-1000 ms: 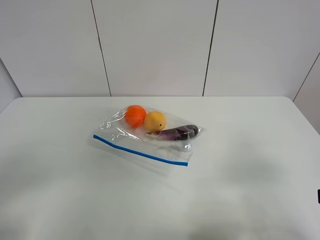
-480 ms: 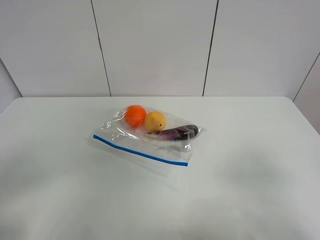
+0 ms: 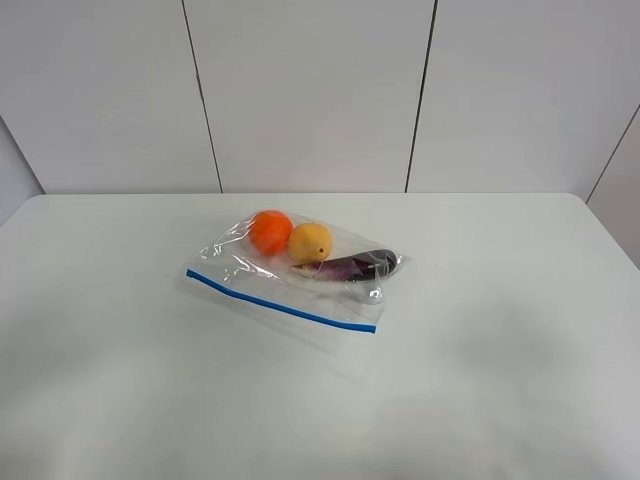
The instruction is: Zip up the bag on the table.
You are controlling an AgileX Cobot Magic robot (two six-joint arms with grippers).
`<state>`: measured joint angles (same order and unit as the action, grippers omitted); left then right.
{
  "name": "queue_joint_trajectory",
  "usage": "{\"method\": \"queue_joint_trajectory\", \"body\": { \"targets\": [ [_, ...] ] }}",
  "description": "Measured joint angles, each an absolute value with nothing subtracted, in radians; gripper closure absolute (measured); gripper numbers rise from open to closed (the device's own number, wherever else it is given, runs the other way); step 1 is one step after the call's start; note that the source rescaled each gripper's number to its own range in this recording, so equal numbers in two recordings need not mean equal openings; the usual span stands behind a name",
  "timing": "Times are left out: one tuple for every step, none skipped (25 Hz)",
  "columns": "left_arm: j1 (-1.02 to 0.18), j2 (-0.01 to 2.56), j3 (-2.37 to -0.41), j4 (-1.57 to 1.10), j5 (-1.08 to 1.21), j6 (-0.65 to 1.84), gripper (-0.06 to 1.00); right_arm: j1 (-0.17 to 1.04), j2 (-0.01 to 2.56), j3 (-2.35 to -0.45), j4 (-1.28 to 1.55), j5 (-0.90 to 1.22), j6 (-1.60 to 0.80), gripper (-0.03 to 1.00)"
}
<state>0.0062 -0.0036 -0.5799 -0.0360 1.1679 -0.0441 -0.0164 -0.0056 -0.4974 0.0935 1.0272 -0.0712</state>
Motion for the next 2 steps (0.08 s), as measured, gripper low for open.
{"method": "queue_joint_trajectory", "body": {
  "targets": [
    [0.006,-0.004,-0.580,-0.036,1.168,-0.044,-0.01,-0.016,-0.006,-0.497,0.093,1.027,-0.071,0.00],
    [0.006,-0.004,-0.580,-0.036,1.168,-0.044,-0.01,-0.016,-0.006,-0.497,0.093,1.027,-0.071,0.00]
  ]
}}
